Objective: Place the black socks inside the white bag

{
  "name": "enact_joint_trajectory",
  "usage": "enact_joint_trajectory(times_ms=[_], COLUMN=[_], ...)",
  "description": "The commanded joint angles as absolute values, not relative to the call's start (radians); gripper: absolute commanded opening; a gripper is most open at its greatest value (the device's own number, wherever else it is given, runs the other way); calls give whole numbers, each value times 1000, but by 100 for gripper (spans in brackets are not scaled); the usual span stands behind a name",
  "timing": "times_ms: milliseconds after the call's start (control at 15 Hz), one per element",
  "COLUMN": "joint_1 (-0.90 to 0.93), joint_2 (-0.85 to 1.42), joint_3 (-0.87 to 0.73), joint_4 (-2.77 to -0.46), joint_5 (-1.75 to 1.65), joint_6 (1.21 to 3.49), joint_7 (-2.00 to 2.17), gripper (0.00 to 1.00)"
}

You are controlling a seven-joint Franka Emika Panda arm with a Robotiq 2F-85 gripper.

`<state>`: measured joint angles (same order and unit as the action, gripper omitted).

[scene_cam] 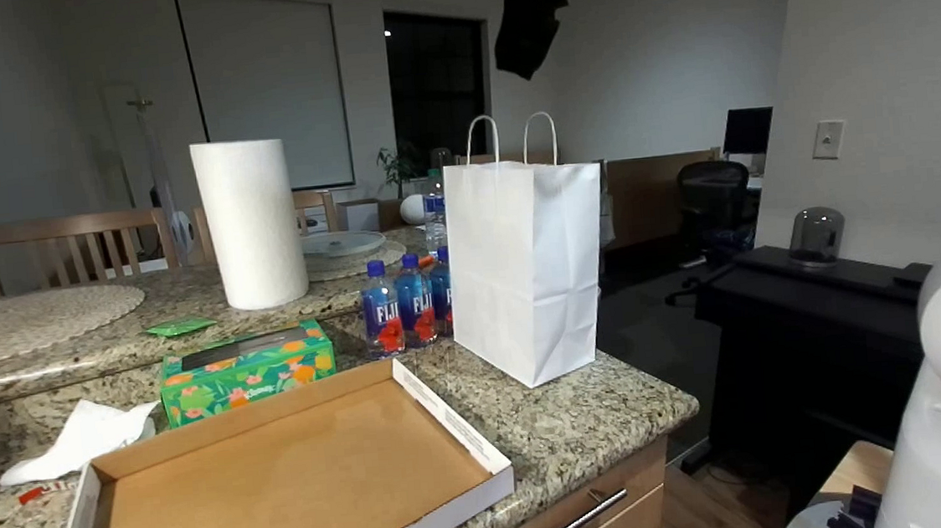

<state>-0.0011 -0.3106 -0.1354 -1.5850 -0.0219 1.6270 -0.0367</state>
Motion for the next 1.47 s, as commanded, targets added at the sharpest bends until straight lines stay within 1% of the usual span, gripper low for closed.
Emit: enact_joint_trajectory(times_ms=[0,200,267,333,400,467,733,1000,1133,1400], joint_1=[-17,-22,-26,-28,-30,-31,-26,13,58,141], joint_2=[-245,-182,-145,-119,-97,-82,-51,-115,-149,-219], joint_3=[-146,-139,-139,-139,-138,-135,-117,-45,-1,105], joint_4=[-1616,-1627,-1611,-1600,-1584,-1576,-1473,-1434,-1449,-1570], joint_5=[6,-3,1,5,9,9,37,22,9,7], joint_6=[1574,1561,1556,1545,1539,1537,1490,1457,1449,1494], joint_7=[-145,-169,-157,-162,-160,-156,-152,-127,-105,-68], gripper=[5,5,7,32,32,36,61,87,98,100])
